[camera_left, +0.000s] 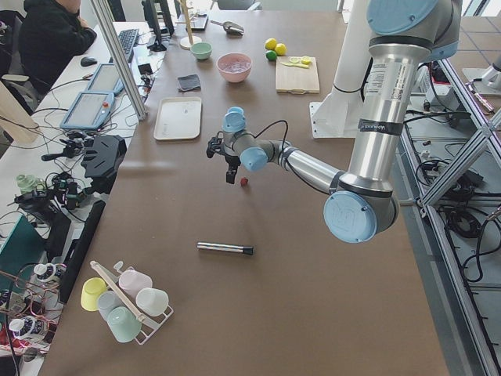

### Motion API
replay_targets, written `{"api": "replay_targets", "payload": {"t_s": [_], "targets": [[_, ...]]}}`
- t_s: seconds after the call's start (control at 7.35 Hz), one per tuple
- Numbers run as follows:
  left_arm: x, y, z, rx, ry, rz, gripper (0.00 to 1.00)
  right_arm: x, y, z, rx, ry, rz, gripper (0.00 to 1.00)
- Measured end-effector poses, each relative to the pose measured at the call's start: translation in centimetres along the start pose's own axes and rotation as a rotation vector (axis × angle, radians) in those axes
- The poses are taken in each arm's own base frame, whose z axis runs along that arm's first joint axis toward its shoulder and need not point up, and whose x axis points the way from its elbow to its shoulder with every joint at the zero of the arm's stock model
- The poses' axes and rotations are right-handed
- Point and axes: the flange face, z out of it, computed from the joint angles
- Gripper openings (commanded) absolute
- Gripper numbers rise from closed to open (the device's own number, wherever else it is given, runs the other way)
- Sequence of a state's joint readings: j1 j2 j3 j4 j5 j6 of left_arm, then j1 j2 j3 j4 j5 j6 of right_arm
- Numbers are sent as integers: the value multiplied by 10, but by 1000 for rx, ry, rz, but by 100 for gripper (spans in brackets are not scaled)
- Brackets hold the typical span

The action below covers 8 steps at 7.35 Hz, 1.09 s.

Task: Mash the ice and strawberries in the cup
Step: 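Move the left gripper down toward the red strawberry, then close the left gripper on the red strawberry and lift it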

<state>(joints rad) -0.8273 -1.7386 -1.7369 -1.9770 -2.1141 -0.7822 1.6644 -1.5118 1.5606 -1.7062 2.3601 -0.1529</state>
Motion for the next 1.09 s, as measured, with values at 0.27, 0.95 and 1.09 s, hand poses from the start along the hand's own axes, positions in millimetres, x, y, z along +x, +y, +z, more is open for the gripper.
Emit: {"api": "replay_targets", "payload": {"t_s": [0.27, 0.95, 1.09], "targets": [[-2, 1, 5, -9, -6, -2, 95, -3, -3, -3, 18, 1, -9, 99], [18, 21, 38, -19, -52, 47, 85, -6, -3, -6, 26, 5, -23, 99], [19, 24, 42, -20, -54, 56, 80, -6, -3, -6, 27, 5, -26, 99]]}}
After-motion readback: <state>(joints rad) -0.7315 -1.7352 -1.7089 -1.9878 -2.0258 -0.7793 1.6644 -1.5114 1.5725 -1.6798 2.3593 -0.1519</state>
